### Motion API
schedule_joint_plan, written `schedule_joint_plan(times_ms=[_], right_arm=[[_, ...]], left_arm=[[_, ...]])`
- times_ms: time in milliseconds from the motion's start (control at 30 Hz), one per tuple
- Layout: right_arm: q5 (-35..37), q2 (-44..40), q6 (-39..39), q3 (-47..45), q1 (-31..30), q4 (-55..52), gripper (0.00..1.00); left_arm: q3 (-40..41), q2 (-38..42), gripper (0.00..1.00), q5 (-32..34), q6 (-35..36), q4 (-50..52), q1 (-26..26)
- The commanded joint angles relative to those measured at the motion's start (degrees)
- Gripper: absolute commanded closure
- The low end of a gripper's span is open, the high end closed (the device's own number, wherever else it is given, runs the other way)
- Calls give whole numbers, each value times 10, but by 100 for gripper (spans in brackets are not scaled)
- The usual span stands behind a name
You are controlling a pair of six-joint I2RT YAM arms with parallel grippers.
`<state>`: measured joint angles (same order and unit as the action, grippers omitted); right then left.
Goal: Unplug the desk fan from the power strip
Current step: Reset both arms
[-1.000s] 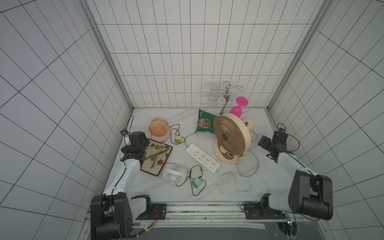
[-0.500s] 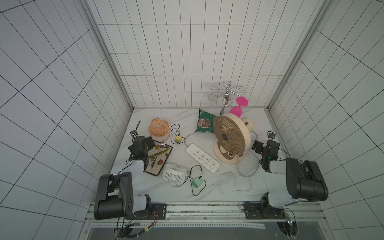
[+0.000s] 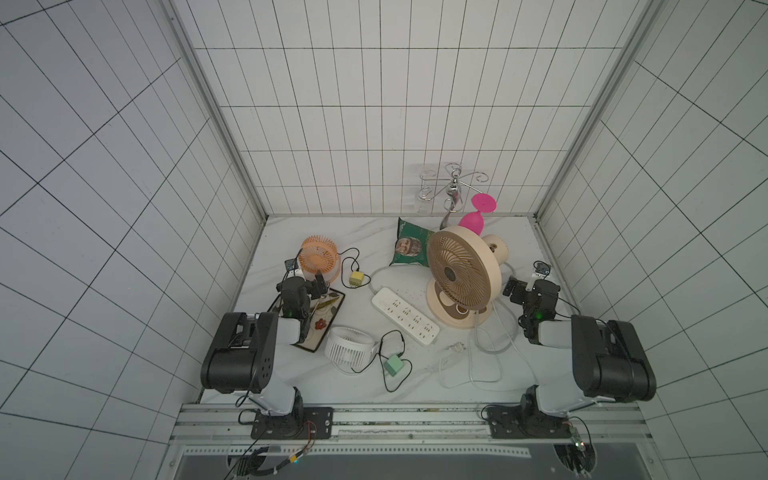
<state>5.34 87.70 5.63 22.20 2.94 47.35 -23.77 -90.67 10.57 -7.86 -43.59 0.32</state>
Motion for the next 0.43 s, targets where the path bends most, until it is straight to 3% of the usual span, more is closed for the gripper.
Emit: schedule_joint_plan(times_ms=[0, 67, 400], right_arm=[[7, -1, -7, 9, -7, 11, 1], [12, -1, -9, 9, -10, 12, 1], [16, -2, -10, 9, -13, 10, 1]], left_arm=[[-4, 1, 1, 39, 13, -58, -4], [-18, 14, 2, 41, 7, -3, -4], [-22, 14, 1, 41, 5, 2, -3]])
